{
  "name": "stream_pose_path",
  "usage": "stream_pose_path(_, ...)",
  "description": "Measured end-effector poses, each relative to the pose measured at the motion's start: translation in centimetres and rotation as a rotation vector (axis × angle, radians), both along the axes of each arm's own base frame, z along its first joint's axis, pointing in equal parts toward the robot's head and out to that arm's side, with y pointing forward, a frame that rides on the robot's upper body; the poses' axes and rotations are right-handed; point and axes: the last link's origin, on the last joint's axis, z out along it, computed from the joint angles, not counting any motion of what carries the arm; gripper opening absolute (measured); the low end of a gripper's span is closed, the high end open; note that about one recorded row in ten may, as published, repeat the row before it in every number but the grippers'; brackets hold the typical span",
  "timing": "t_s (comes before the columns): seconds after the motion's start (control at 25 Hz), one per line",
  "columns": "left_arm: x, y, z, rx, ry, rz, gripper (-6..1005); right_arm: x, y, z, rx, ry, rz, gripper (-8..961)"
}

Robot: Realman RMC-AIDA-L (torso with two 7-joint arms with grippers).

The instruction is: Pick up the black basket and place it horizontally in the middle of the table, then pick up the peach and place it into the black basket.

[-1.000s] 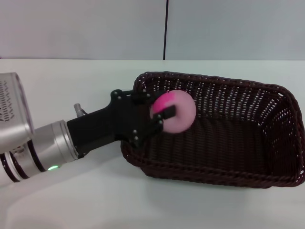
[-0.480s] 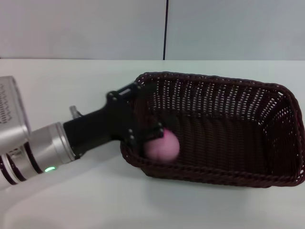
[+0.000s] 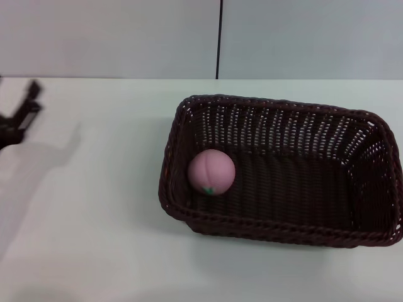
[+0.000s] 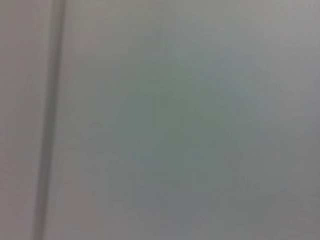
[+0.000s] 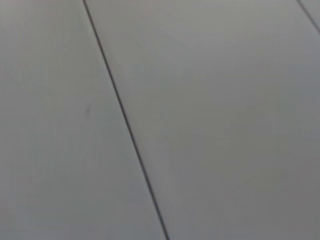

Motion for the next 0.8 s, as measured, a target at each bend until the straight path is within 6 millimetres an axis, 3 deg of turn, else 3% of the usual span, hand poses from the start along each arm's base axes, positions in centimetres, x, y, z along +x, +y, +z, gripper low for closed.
stream_pose_path(0.32,-2.0,-2.3,2.0,0.130,-0.029,0.082,808,-0.7,2.6,-0.1,-0.086,-0.077,0.051,754)
stream_pose_path(0.52,-2.6,-2.4,2.5,0.171,-0.047,0.126,807,-0.5,4.5,-0.5,-0.172,-0.083,0.042,755)
stream_pose_path(0.68,-3.3,-1.6,1.9,0.126,-0.044,0.184,802,0.0,7.0,-1.0,-0.239,-0.084,-0.015,755)
stream_pose_path(0.8,-3.7,-1.3,1.6,0.113,-0.034,0.217,800,0.2,7.8,-1.2,-0.264,-0.088,-0.038,755)
